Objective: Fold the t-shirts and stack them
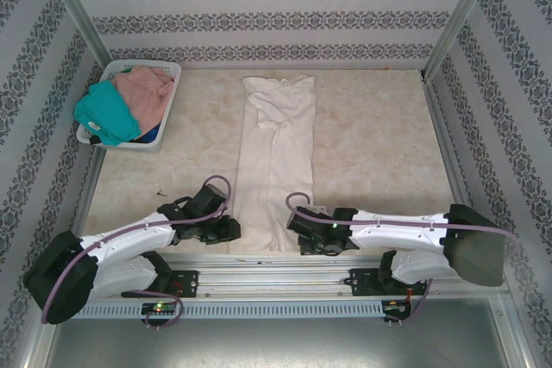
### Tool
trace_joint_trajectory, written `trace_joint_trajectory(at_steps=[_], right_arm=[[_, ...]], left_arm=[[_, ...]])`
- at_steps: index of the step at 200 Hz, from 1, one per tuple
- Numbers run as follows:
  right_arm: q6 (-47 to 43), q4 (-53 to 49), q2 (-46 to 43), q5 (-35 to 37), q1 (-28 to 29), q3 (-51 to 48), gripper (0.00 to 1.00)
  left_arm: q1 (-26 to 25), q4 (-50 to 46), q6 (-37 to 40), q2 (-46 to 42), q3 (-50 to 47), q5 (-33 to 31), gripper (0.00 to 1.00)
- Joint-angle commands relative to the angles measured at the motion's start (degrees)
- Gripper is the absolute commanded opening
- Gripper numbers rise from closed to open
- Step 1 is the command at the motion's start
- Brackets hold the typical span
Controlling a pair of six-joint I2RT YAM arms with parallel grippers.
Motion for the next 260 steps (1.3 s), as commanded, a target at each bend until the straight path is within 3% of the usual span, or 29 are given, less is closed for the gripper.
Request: trace_joint_trajectory(at_steps=[1, 36, 60, 91, 121, 182, 210, 260], right_arm=[[0.5, -0.3, -1.7, -0.5, -0.5, -1.6, 0.16], [1.1, -0.2, -2.7, -1.6, -0.1, -2.5, 0.35], [1.2, 0.7, -1.6, -2.6, 0.7, -2.6, 0.39], [1.2, 1.1, 0.0, -3.3, 1.2, -2.2, 0.41], [1.3, 1.2, 0.0, -2.7, 1.3, -2.3, 0.34], [1.1, 0.8, -0.9, -2.2, 1.2, -2.1, 0.26], [0.1, -0.4, -2.3, -1.1, 0.8, -1.1, 0.17], [-2.6, -0.3, -3.3, -0.8, -0.8, -0.4, 0.12]], left_arm=[[-1.8, -2.9, -2.2, 0.4, -1.8, 0.1, 0.35], [-3.1, -0.4, -2.8, 3.5, -2.5, 0.5, 0.33], [-3.7, -0.7, -2.7, 3.3, -1.5, 1.1, 0.32], [-4.1, -13.5, -1.3, -1.6, 1.3, -3.2, 0.36], [-4.4, -19.1, -2.9, -5.1, 1.7, -6.3, 0.38], [-7.1, -5.7, -6.8, -3.8, 0.4, -2.2, 0.38], [-7.7, -4.6, -8.1, -3.9, 0.6, -2.3, 0.39], [-8.0, -2.9, -9.3, -5.9, 0.9, -1.5, 0.40]])
